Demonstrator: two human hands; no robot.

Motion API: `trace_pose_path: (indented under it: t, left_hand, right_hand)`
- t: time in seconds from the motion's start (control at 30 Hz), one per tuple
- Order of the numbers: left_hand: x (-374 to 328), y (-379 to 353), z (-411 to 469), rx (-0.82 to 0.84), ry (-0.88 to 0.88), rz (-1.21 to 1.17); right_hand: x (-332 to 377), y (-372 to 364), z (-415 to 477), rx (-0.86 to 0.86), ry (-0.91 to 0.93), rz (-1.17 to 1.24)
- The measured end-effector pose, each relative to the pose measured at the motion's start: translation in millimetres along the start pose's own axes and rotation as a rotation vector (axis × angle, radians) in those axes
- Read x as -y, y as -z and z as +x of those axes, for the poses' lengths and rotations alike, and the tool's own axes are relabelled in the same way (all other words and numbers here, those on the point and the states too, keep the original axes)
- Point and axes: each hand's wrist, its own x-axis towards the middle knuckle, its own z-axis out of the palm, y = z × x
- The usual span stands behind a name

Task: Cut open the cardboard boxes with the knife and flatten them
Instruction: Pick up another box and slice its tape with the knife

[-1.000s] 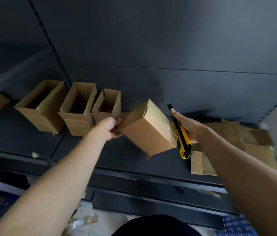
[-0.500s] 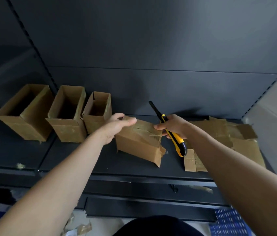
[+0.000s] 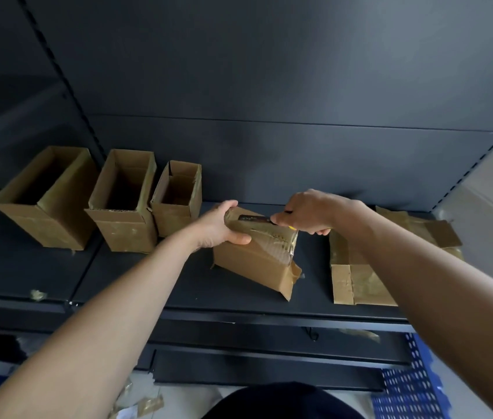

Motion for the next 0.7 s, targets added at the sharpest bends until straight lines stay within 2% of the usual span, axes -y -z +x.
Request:
trace_pose_path:
  t: [0.2, 0.33, 0.7]
  left_hand:
    - [5.4, -10.6, 6.2, 0.016, -0.047, 0.167]
    - [8.6, -12.1, 10.3, 0.081, -0.055, 0.234]
    - [5.8, -12.7, 21.8, 0.121, -0.02, 0.267]
  right_hand:
    - [5.0, 3.1, -10.6, -0.047, -0.055, -0.222]
    - [8.1, -2.9, -7.5, -0.066, -0.076, -0.226]
    - [28.9, -13.4, -1.4, -0.09, -0.137, -0.276]
